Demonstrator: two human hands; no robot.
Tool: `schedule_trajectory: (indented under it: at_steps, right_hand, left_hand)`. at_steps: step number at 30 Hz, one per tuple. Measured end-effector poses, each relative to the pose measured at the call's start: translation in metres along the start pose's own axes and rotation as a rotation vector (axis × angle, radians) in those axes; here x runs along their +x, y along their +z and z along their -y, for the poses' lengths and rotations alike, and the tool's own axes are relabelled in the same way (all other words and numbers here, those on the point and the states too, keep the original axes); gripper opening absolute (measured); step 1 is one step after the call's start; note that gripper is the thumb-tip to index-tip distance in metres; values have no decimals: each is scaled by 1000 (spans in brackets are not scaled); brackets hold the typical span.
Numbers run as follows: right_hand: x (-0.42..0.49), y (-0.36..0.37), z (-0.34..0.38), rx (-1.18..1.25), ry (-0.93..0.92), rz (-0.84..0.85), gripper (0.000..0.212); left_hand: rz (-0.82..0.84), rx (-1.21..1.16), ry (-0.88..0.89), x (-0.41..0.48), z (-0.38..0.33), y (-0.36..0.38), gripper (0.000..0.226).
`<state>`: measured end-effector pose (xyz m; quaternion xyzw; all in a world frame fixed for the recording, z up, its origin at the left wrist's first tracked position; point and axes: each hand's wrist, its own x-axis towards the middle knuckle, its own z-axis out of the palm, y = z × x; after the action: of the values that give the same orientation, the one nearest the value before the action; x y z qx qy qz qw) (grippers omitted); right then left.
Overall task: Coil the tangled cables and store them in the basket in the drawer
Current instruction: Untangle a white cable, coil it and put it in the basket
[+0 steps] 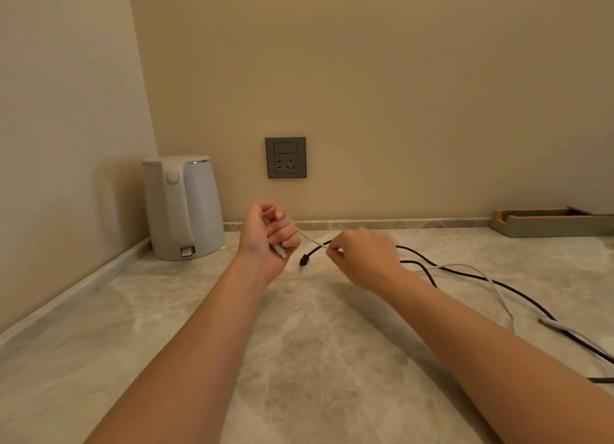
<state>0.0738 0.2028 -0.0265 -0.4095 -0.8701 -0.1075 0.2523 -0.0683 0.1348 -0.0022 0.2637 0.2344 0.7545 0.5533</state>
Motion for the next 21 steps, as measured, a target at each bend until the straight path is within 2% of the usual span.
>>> schedule_trajectory:
  at_steps: [5, 11, 14, 17, 19, 21]
  right_hand:
    - [-11, -12, 13, -49, -177, 140, 31]
    - [-27, -47, 34, -43, -431, 329, 32]
    - [-28, -56, 39, 4, -489, 247, 29]
    - [-26, -58, 37, 81, -477, 53, 28]
    - [-24, -57, 30, 195, -435, -96, 23]
    - [-22, -56, 23, 300, -336, -171, 17]
  left_hand:
    - [5, -94, -3, 2, -11, -5, 29]
    - [-90, 86, -30, 7, -13, -16, 49]
    - [-80, 291, -4, 3, -9, -12, 47]
    - [-26, 630, 18, -2, 0, -3, 47]
    - [30, 852, 23, -5, 7, 4, 49]
    - [127, 926, 9, -9, 14, 10, 50]
